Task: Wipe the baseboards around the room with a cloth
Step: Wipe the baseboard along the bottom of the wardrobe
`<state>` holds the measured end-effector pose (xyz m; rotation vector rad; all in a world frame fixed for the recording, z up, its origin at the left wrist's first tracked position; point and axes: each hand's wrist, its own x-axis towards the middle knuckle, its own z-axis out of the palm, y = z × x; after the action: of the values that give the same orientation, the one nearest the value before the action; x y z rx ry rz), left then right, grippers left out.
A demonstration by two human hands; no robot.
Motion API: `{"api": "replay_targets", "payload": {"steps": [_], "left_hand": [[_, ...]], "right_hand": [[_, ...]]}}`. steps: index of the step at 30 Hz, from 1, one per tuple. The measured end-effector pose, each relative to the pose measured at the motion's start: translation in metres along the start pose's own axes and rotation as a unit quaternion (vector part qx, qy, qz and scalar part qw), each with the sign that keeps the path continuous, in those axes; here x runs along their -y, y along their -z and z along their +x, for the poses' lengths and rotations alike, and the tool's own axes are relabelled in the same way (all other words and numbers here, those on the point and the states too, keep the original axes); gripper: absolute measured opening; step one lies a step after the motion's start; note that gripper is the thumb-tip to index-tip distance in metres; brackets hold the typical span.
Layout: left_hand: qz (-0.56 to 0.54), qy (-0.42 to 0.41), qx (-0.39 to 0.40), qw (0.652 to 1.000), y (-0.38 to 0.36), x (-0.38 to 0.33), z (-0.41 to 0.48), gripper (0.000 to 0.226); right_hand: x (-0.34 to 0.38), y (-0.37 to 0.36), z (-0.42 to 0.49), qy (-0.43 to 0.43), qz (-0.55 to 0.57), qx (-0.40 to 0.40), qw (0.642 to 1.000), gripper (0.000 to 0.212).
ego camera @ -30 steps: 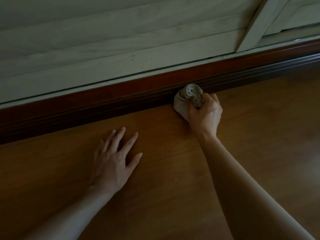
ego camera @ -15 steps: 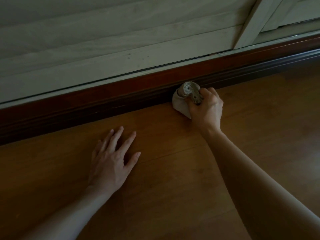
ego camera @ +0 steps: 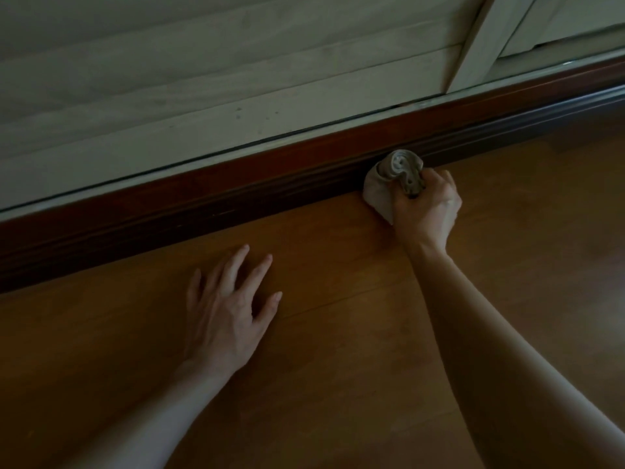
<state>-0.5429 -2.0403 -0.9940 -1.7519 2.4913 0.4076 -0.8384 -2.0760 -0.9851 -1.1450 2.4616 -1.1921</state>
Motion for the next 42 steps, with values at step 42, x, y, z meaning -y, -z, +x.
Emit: {"api": "replay_targets", "payload": {"steps": [42], "left_hand": [[-0.028,-0.112,-0.011,0.993,-0.015,-0.031,0.032,0.06]], "right_hand": [[0.002,-0.012,-0.007,0.097,0.025,0.055,0.993,0.02]]}}
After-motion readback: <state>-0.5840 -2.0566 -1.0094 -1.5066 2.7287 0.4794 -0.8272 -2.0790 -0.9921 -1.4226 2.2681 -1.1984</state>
